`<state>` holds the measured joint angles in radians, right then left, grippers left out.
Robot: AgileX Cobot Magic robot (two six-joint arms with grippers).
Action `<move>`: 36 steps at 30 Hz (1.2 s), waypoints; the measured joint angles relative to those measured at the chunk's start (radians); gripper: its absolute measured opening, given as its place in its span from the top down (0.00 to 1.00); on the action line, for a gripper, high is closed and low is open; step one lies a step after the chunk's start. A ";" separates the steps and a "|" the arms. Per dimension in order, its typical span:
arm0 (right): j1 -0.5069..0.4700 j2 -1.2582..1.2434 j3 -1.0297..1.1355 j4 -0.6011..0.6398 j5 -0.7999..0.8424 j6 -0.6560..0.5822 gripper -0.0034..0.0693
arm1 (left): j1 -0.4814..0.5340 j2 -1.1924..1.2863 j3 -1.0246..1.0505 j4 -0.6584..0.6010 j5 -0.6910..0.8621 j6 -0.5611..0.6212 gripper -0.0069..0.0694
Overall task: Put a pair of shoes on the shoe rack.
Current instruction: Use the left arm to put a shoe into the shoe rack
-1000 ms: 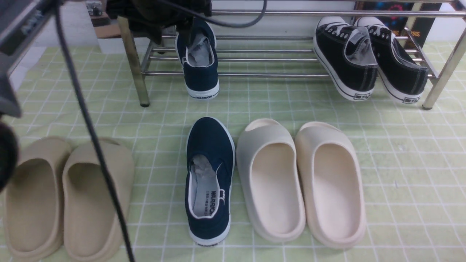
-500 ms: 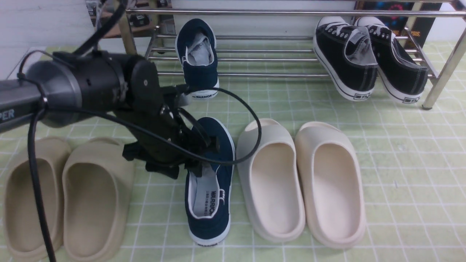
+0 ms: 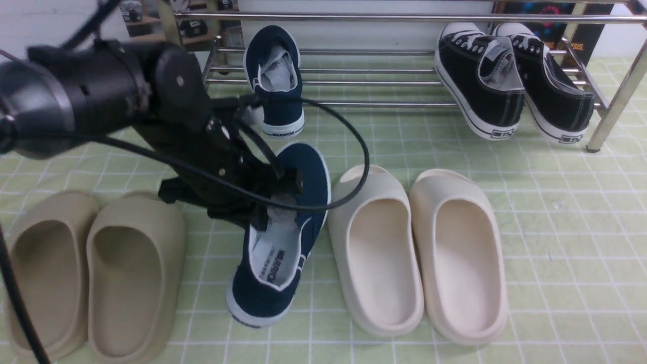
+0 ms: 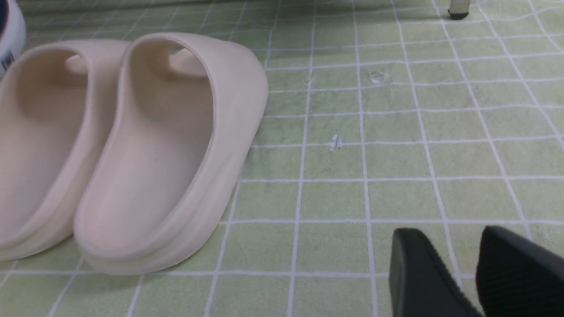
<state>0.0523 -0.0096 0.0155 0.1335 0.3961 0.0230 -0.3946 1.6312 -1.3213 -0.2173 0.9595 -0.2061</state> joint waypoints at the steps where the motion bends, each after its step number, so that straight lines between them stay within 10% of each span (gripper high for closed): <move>1: 0.000 0.000 0.000 0.000 0.000 0.000 0.62 | 0.000 -0.008 -0.041 -0.003 0.034 0.004 0.91; 23: 0.000 0.000 0.000 0.000 0.000 -0.001 0.62 | 0.000 0.708 -1.126 0.091 0.109 -0.218 0.91; 36: 0.000 0.000 0.000 0.000 0.000 -0.001 0.62 | 0.000 0.833 -1.219 0.167 -0.062 -0.217 0.89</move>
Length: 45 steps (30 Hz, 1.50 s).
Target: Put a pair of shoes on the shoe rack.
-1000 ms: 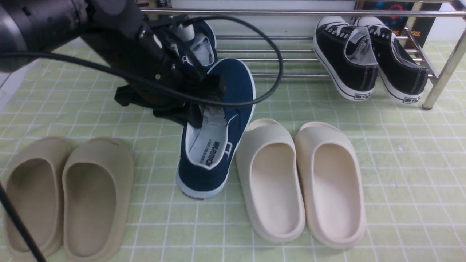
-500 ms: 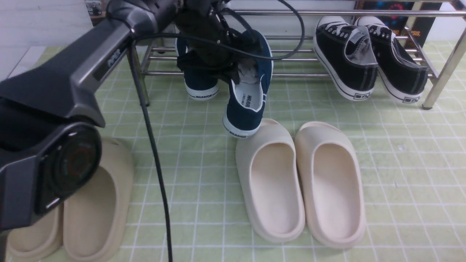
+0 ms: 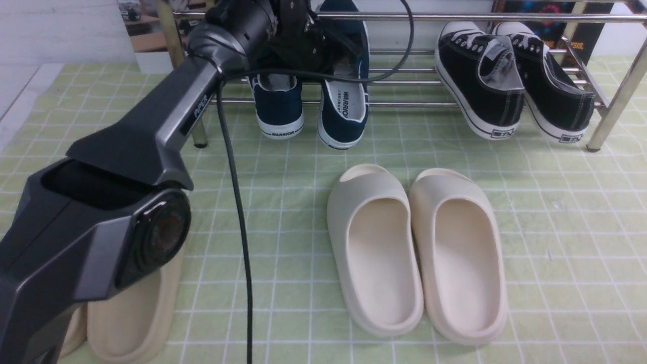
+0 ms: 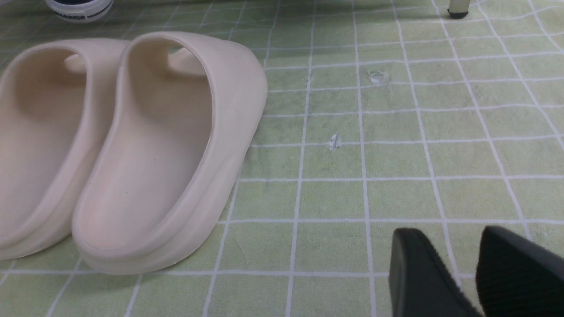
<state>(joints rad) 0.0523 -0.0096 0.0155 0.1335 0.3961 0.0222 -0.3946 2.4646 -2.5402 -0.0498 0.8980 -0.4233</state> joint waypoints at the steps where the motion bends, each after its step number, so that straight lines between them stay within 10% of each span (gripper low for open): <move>1: 0.000 0.000 0.000 0.000 0.000 0.000 0.62 | 0.000 0.000 0.000 0.000 -0.002 0.002 0.88; 14: 0.000 0.000 0.000 0.000 0.000 0.000 0.62 | 0.001 -0.012 -0.005 -0.002 -0.022 -0.008 0.44; 20: 0.000 0.000 0.000 0.000 0.000 0.000 0.62 | 0.001 -0.119 -0.021 -0.005 0.093 0.084 0.57; 26: 0.000 0.000 0.000 0.000 0.000 0.000 0.62 | 0.001 -0.374 -0.026 0.020 0.350 0.302 0.93; 36: 0.000 0.000 0.000 0.000 0.000 0.000 0.62 | 0.067 -0.896 0.295 0.035 0.351 0.313 0.93; 45: 0.000 0.000 0.000 0.000 0.000 0.000 0.62 | 0.101 -1.511 1.295 0.171 -0.231 0.106 0.93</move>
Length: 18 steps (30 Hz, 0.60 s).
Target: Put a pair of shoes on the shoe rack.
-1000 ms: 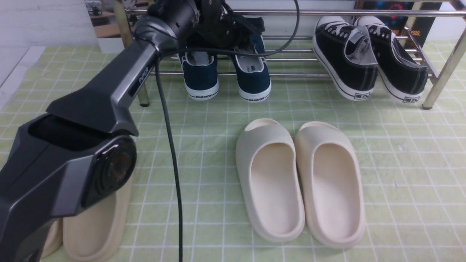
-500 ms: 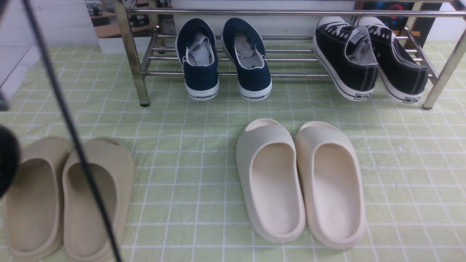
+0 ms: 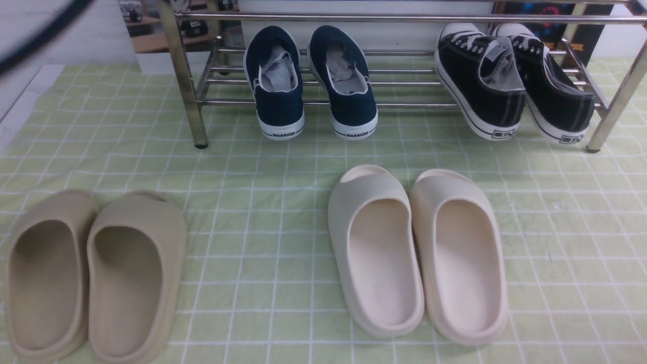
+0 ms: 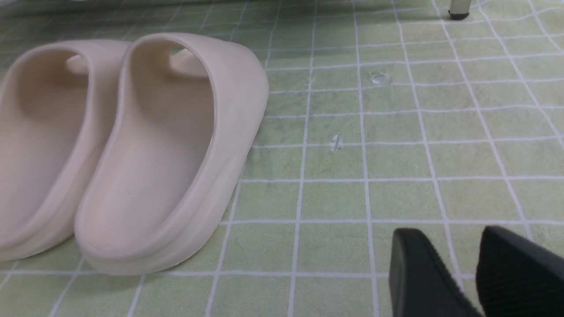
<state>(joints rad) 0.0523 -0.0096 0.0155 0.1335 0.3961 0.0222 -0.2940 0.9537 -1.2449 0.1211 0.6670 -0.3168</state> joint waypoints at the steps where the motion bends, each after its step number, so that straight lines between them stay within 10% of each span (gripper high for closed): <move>1: 0.000 0.000 0.000 0.000 0.000 0.000 0.62 | 0.000 -0.069 0.159 0.013 -0.085 -0.037 0.93; 9: 0.000 0.000 0.000 0.000 0.000 0.000 0.62 | 0.000 -0.337 0.762 0.023 -0.421 -0.151 0.93; 18: 0.000 0.000 0.000 0.000 0.000 0.000 0.62 | 0.000 -0.355 1.011 0.023 -0.438 -0.155 0.93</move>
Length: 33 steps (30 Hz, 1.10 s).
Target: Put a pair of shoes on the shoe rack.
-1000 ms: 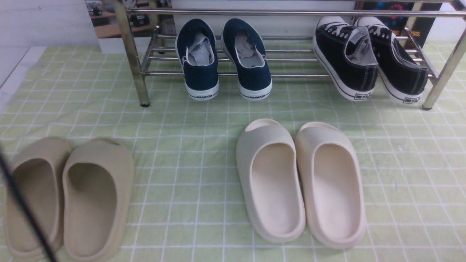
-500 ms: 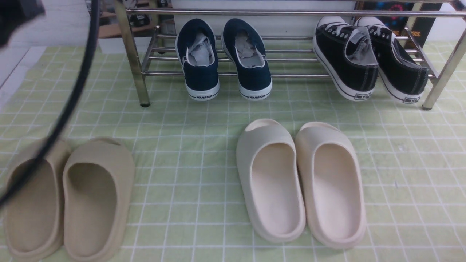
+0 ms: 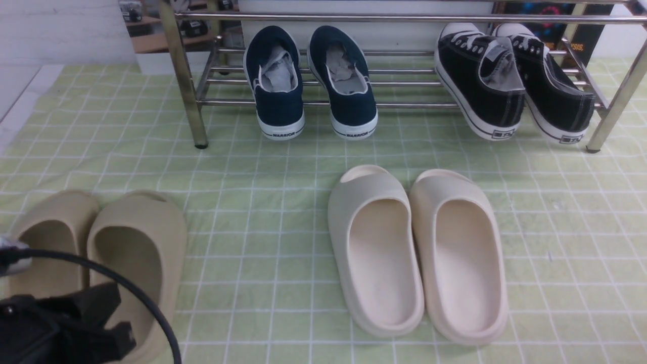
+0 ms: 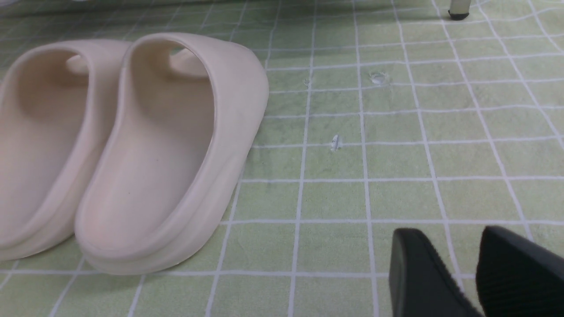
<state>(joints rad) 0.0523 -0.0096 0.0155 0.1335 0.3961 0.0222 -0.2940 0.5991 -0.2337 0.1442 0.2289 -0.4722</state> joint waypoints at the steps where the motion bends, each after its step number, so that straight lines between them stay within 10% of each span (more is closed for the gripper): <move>1: 0.000 0.000 0.000 0.000 0.000 0.000 0.62 | 0.000 0.000 0.004 0.000 0.004 0.000 0.93; 33: 0.000 0.000 0.000 0.000 0.000 0.000 0.62 | 0.000 -0.050 0.017 0.008 -0.066 -0.001 0.93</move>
<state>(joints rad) 0.0523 -0.0096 0.0155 0.1335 0.3961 0.0219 -0.2940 0.5488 -0.2170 0.1522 0.1630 -0.4736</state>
